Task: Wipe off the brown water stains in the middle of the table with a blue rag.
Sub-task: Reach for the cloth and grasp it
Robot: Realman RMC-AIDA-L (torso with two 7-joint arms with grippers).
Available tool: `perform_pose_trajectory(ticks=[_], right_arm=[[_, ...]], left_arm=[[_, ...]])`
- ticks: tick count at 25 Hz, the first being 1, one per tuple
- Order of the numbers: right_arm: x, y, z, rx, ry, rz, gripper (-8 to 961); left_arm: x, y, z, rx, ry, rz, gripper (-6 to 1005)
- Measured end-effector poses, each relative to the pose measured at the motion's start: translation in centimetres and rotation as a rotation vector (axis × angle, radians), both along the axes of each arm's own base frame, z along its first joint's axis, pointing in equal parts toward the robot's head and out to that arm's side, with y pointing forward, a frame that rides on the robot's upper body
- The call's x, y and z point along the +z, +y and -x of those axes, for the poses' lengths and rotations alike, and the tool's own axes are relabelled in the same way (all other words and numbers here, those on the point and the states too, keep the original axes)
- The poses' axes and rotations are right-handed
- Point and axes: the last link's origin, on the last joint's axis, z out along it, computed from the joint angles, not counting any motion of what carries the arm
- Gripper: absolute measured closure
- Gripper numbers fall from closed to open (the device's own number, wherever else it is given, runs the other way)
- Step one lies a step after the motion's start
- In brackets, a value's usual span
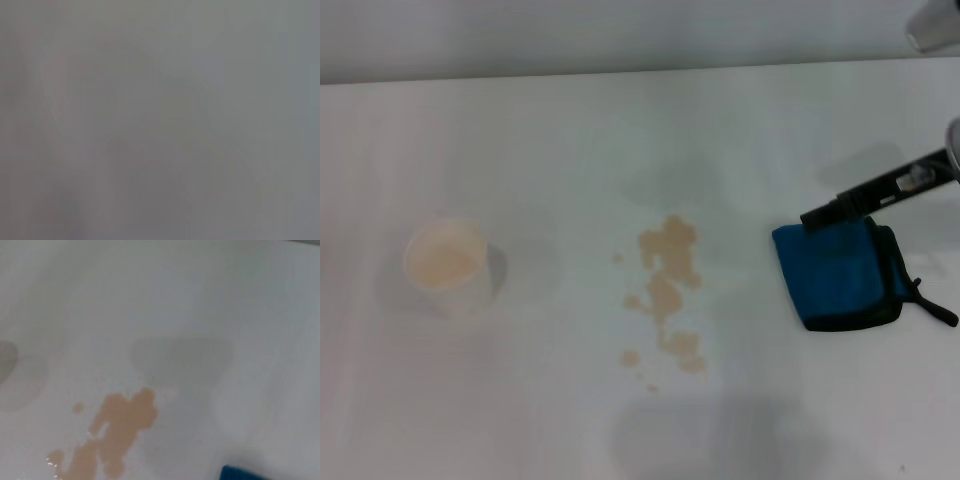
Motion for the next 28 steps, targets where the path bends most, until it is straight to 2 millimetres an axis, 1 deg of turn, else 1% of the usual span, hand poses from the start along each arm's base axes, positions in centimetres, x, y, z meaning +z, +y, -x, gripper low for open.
perform_pose_trajectory(ticks=[3,5,8,13,19,22,28], right_arm=[[-0.1,0.8,0.8,0.0,-0.115,0.009,424],[-0.2,1.3,1.1,-0.006,-0.208,0.018,425],[-0.5,1.7,1.2,-0.009,-0.301,0.046,426],[-0.6,2.0,1.0,-0.029,-0.335,0.062,428],[-0.5,2.1,0.8,-0.052,-0.414,0.078,431],[-0.9,2.2,0.8,-0.061,-0.42,0.095,432],[-2.2,2.3,0.3,-0.09,-0.431,0.154,435]], left_arm=[[0.0,-0.2,0.1,0.009,-0.004,-0.004,120],[0.1,-0.3,0.3,0.016,-0.008,-0.012,120],[0.1,-0.1,0.2,0.016,-0.009,-0.015,120],[0.1,-0.1,0.3,0.022,-0.013,-0.017,121],[0.0,-0.2,0.3,0.026,-0.02,-0.023,122],[0.0,0.0,0.2,0.02,-0.024,-0.023,122],[0.1,0.5,-0.1,0.004,-0.022,-0.025,123]])
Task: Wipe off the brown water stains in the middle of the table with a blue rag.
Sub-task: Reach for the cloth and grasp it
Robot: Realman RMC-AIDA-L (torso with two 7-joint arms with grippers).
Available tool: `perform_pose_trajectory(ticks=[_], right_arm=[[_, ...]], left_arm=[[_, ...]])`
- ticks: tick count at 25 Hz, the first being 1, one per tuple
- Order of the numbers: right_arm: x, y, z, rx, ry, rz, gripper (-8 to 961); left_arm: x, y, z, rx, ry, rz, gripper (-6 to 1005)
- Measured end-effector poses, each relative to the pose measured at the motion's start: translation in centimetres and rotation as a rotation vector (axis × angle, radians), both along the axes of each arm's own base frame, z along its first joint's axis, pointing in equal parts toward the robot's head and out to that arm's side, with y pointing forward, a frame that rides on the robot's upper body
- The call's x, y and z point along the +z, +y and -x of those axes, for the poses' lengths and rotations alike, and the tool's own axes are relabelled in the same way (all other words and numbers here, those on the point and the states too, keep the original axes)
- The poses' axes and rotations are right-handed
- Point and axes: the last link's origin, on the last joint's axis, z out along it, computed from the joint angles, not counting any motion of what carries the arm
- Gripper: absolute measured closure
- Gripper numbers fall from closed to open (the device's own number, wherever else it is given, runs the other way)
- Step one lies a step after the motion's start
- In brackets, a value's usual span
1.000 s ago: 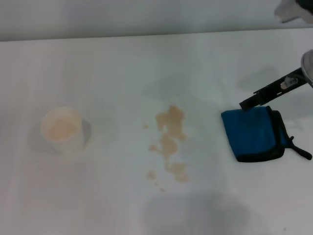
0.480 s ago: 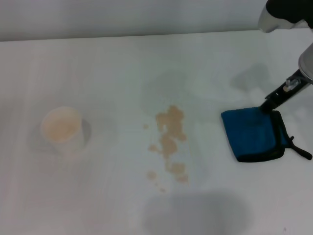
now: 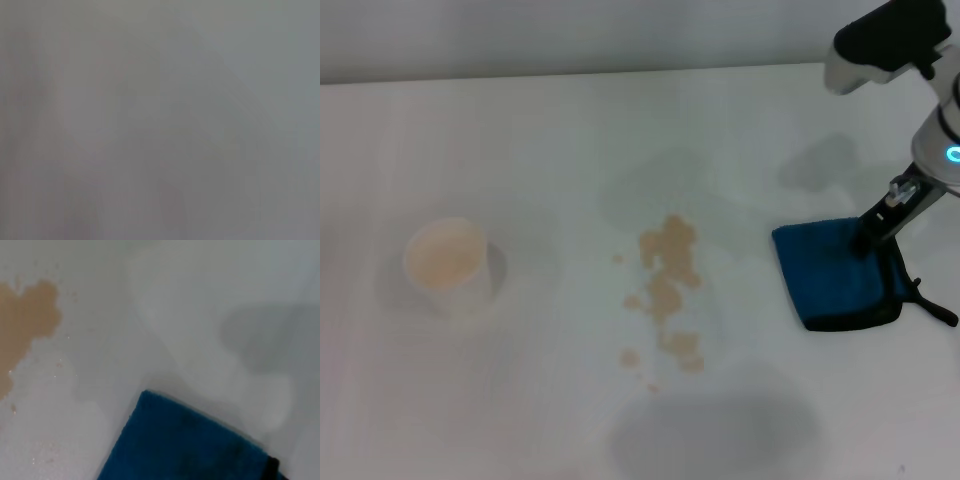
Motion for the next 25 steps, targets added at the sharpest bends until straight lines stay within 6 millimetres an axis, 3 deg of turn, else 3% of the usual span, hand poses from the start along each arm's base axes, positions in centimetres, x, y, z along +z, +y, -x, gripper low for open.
perform_pose_trajectory(ticks=[18,25], right_arm=[[-1.7,0.6,-1.8,-0.044,-0.077,0.02,446],[-2.8,0.3,-1.6,-0.005,-0.137,0.087,526]], left_arm=[[-0.1,0.5,-0.2,-0.006,-0.001,0.007,124],[0.0,1.0,-0.5,-0.022,0.0,0.005,124]])
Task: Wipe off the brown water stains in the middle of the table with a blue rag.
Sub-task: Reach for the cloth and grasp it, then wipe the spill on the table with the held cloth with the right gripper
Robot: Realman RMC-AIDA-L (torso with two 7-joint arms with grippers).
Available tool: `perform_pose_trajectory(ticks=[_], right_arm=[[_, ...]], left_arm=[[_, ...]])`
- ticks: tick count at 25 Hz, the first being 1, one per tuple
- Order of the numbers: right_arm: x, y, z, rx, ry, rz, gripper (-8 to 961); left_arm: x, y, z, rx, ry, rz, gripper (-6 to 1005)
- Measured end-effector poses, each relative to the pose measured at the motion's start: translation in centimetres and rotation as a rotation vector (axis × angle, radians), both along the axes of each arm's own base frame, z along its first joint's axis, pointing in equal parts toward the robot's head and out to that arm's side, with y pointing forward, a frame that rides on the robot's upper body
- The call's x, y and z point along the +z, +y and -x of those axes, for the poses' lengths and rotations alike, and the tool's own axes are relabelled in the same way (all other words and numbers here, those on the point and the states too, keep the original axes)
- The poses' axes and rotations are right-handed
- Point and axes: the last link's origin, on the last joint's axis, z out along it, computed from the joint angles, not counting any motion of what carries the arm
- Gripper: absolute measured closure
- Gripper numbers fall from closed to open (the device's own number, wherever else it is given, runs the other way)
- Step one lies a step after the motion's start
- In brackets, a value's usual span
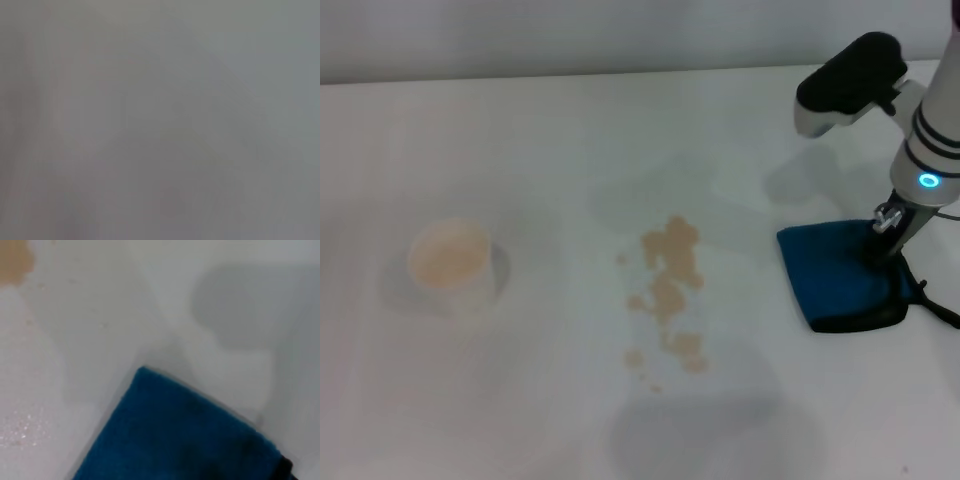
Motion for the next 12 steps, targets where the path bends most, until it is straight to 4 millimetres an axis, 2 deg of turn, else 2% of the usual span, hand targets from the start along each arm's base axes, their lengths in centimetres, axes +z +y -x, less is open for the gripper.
perform_pose_trajectory(ticks=[4,9,12], right_arm=[[-0.3,-0.1,0.4,0.012,0.008,0.005,605],[-0.5,0.1,1.4,0.053,0.038,0.01,805],[-0.9,0.1,2.2,0.079,0.086,0.035,832]], left_arm=[[0.0,0.1,-0.1,-0.003,0.0,0.0,124],[0.0,0.0,0.0,0.003,-0.003,-0.002,124],[0.1,0.0,0.2,0.009,-0.005,-0.009,124]])
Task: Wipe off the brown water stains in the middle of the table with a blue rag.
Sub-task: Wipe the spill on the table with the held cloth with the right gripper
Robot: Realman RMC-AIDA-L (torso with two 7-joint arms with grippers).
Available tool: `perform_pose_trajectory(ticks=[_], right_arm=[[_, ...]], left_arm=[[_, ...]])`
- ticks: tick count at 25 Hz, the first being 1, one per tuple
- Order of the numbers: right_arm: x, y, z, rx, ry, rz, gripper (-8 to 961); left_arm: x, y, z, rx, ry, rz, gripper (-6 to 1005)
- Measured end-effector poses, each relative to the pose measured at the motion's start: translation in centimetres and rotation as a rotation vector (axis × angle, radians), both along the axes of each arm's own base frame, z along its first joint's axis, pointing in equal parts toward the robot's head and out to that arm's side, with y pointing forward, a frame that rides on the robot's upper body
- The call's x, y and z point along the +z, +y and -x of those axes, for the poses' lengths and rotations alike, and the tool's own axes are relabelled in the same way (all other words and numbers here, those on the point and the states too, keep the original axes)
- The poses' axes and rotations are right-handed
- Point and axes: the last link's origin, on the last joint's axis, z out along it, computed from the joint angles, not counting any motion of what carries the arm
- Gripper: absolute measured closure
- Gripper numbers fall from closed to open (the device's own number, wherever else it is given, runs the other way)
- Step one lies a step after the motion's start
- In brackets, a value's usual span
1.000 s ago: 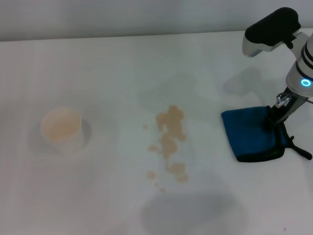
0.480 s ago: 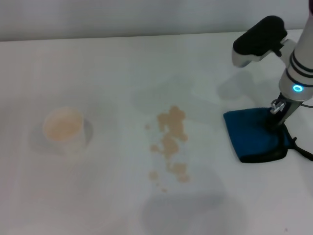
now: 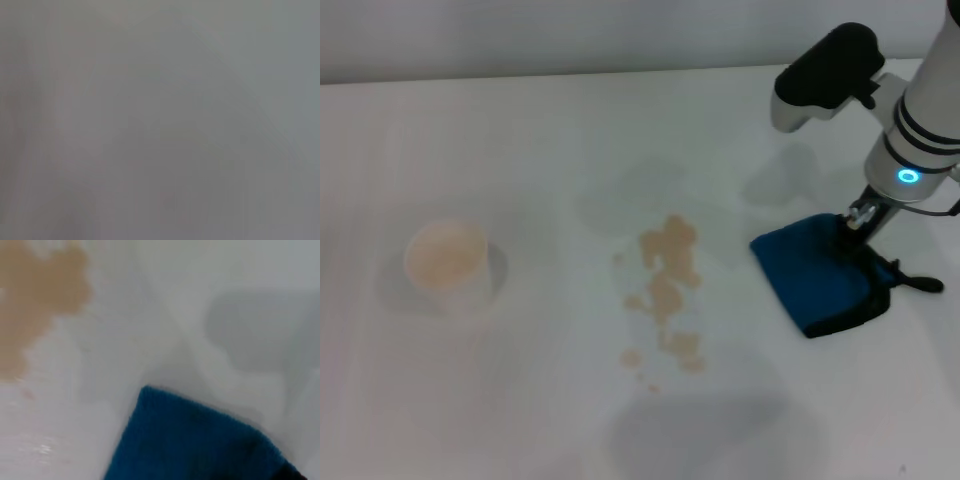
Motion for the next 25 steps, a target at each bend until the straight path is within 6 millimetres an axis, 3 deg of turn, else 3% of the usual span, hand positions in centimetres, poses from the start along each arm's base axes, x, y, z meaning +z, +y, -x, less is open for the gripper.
perform_pose_trajectory(ticks=[15,25], right_arm=[[-3.4,-2.2,3.8,0.072,0.21,0.24,878],[-5.5,-5.2,6.4,0.091,0.33,0.474,881]], left_arm=[[0.5,1.3,-0.6,-0.026,-0.011,-0.021,125],[0.4,2.1,-1.0,-0.029,-0.015,-0.017,123]])
